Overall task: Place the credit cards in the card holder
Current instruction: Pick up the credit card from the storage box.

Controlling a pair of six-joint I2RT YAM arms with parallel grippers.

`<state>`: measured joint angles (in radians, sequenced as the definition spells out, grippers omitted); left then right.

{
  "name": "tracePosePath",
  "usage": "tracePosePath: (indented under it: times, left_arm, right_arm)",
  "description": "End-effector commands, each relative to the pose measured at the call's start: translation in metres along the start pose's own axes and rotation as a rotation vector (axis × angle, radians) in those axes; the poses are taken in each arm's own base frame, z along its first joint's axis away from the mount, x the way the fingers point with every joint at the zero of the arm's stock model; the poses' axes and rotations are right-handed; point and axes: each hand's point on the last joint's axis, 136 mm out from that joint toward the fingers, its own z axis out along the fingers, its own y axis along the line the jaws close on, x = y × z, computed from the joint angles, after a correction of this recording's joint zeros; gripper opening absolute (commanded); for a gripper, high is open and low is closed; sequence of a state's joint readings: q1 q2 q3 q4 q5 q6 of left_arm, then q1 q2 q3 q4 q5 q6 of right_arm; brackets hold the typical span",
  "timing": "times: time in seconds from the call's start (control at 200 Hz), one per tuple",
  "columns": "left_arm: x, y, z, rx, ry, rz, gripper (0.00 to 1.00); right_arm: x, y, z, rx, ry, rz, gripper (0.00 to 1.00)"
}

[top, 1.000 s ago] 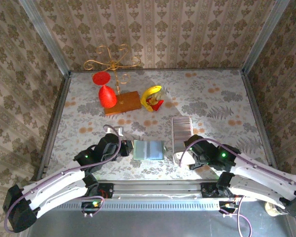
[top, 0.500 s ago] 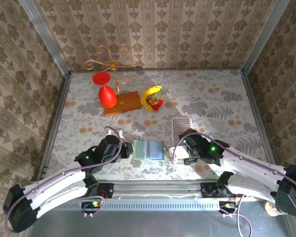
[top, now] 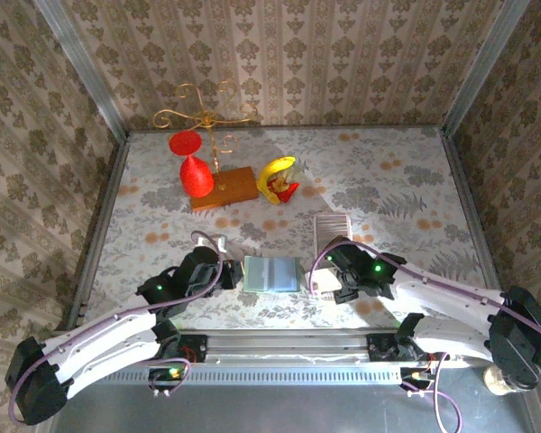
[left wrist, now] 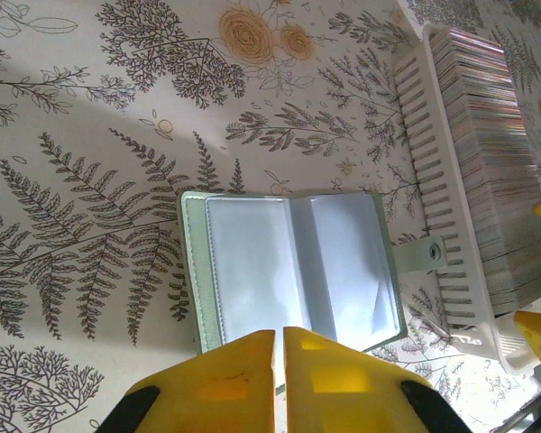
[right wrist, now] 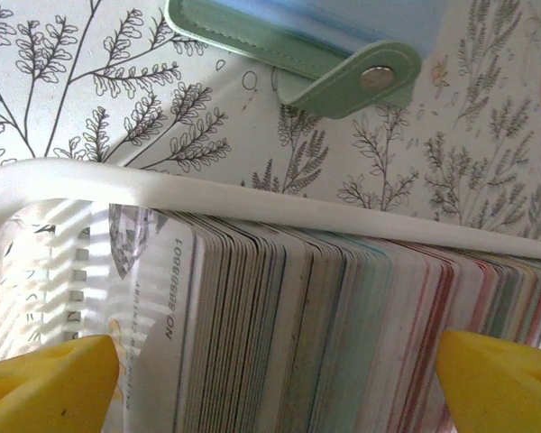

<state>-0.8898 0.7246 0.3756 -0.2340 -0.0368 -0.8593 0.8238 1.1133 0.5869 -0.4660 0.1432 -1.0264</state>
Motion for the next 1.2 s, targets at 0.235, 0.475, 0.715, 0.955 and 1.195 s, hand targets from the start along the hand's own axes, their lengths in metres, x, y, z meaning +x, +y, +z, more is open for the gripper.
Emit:
tracePosePath:
  times: [0.235, 0.475, 0.715, 0.955, 1.195]
  left_arm:
    - [0.007, 0.005, 0.003, 0.0, 0.008, -0.004, 0.09]
    - [0.009, 0.006, 0.005, 0.005, 0.01, -0.018, 0.09]
    - [0.01, 0.006, 0.006, 0.003, 0.015, -0.025, 0.07]
    - [0.011, 0.006, 0.009, 0.001, 0.024, -0.03, 0.06]
    - [0.011, 0.004, 0.011, 0.009, 0.024, -0.029, 0.05]
  right_arm:
    - [-0.002, -0.003, 0.009, 0.028, 0.015, -0.06, 0.95]
    - [0.002, 0.001, 0.0, 0.039, 0.012, -0.077, 0.88]
    - [0.003, 0.002, -0.007, 0.054, -0.002, -0.08, 0.72]
    - [0.001, 0.007, -0.007, 0.044, -0.013, -0.092, 0.53]
    - [0.001, 0.008, -0.008, 0.041, -0.014, -0.099, 0.35]
